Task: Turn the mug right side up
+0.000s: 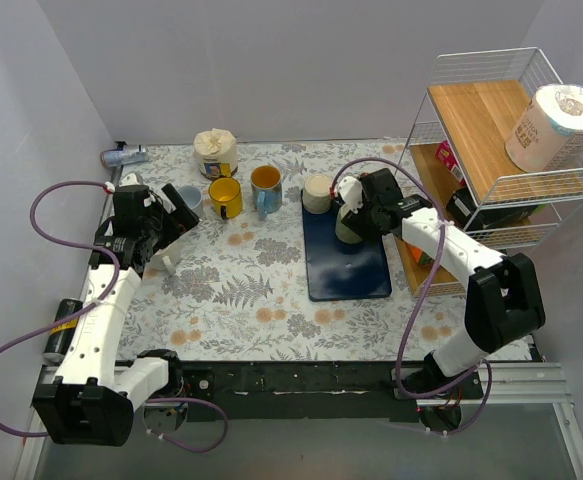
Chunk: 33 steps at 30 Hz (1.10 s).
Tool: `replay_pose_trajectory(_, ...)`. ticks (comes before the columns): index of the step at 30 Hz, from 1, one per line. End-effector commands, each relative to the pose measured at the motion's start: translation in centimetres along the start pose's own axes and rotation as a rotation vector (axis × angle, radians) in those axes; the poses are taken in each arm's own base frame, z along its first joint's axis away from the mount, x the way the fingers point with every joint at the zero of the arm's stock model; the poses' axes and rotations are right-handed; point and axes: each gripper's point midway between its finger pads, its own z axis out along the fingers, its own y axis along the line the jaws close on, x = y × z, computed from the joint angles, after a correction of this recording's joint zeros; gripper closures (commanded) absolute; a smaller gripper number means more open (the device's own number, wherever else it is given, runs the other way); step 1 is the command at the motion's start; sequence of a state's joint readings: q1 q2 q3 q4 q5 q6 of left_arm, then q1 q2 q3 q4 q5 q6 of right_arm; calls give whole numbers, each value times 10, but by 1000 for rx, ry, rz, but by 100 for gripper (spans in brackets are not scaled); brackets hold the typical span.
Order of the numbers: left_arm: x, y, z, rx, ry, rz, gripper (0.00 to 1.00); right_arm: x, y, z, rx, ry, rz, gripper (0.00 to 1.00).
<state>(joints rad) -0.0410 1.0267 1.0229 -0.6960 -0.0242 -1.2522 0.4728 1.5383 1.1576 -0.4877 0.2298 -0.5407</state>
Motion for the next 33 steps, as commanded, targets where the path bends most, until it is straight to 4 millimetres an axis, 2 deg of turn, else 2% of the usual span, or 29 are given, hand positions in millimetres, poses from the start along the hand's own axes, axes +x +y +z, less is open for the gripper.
replay_pose_trajectory(1,-7,-8,-1,34,-16,16,2,-19,-7,17,-24,-81,-143,26)
replay_pose_trajectory(9,-7,-6,3,21,-8,27,2,-5,-19,47,-24,-52,-212,28)
replay_pose_trajectory(14,-7,-5,5,17,-4,30,2,-10,-25,55,-29,-119,-221,29)
replay_pose_trajectory(17,-9,-5,6,12,-5,32,2,-10,-21,59,-74,-143,-211,30)
replay_pose_trajectory(24,-8,-4,7,4,1,38,2,-7,5,69,-211,-179,-202,34)
replay_pose_trajectory(27,-7,-3,7,1,2,36,2,-5,10,73,-231,-181,-192,39)
replay_pose_trajectory(30,-8,-3,7,-1,3,35,2,-4,11,76,-231,-176,-179,49)
replay_pose_trajectory(33,-8,-4,7,2,1,36,2,-3,9,76,-223,-171,-167,51)
